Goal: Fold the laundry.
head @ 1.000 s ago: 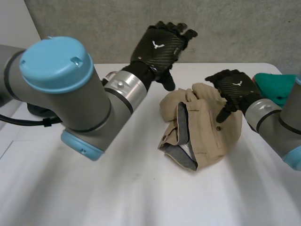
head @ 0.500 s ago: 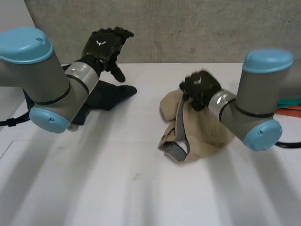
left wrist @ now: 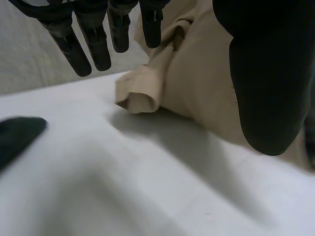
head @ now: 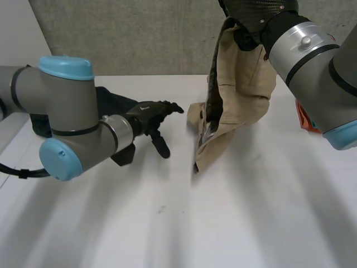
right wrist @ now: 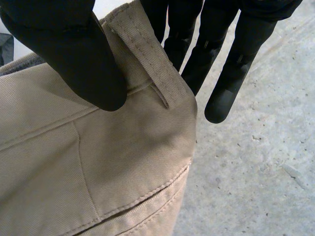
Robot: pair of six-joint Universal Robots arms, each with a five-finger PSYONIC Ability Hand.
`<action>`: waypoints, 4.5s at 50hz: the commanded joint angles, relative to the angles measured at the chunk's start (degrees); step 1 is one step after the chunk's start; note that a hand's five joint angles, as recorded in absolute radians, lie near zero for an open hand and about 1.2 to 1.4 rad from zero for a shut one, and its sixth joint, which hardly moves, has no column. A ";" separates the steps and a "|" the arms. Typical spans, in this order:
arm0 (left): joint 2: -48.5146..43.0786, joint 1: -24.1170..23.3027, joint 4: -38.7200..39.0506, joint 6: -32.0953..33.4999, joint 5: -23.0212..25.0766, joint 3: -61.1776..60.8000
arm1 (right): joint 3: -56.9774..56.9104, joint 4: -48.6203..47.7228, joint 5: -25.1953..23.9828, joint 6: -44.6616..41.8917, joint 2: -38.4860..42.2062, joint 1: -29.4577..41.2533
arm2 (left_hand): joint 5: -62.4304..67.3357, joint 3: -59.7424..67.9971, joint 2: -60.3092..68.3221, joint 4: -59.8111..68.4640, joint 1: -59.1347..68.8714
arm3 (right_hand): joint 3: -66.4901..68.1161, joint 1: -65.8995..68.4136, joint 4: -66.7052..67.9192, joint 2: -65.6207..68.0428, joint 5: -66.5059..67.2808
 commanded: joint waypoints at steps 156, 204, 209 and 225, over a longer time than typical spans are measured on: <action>6.51 -8.38 -1.51 25.60 -24.80 4.19 | 45.26 -16.33 16.47 -8.71 -15.01 -3.43 | 67.34 63.79 68.40 68.68 68.30 | 12.67 15.55 11.83 12.95 14.19; 8.58 -1.51 -1.07 29.02 -21.02 4.09 | 46.20 -12.80 17.17 18.63 5.18 20.64 | 67.34 63.79 68.40 68.68 68.30 | -33.46 -30.57 -34.30 -33.18 -31.94; 8.67 -1.60 -1.08 29.02 -21.11 3.83 | 45.06 -16.40 18.49 18.11 7.20 21.00 | 67.34 63.79 68.40 68.68 68.30 | -26.08 -23.19 -26.92 -25.80 -24.55; 11.21 -1.34 -0.99 28.32 -21.02 1.02 | 43.65 -20.90 19.46 13.36 9.32 19.68 | 67.34 63.79 68.40 68.68 68.30 | -21.90 -19.02 -22.74 -21.62 -20.38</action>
